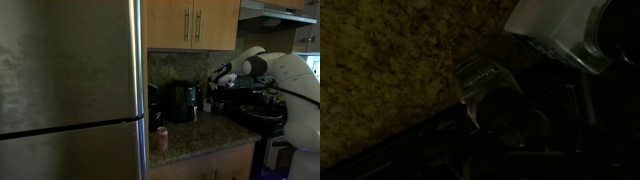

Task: Put the pepper shaker next to the can

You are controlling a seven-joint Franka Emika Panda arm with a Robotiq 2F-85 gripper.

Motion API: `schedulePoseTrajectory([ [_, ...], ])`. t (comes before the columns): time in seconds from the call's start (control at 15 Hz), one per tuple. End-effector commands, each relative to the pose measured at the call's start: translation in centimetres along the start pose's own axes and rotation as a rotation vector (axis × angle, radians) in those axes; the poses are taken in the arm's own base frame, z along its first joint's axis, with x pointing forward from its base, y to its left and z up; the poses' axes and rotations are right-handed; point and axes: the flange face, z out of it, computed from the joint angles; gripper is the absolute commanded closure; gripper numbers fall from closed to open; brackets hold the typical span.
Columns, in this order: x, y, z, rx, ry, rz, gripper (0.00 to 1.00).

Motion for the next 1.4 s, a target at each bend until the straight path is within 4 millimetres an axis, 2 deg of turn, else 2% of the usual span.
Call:
schedulePoseTrajectory([
  [0.0,0.0,-0.6,0.0,0.011,-0.017,0.011,0.42],
  [0.27,0.0,-0.6,-0.3,0.013,-0.016,0.011,0.66],
  [0.4,-0.1,0.0,-0.6,-0.015,-0.028,-0.011,0.66],
  [0.67,0.0,2.0,-2.9,-0.062,-0.053,-0.146,0.66],
  [0.8,0.2,3.6,-4.2,-0.075,-0.082,-0.247,0.66],
  [1.13,0.3,9.7,-6.7,-0.106,-0.118,-0.53,0.66],
  [1.27,-1.3,12.7,-6.6,-0.126,-0.145,-0.633,0.66],
  [1.33,-1.3,14.3,-7.1,-0.137,-0.156,-0.685,0.66],
])
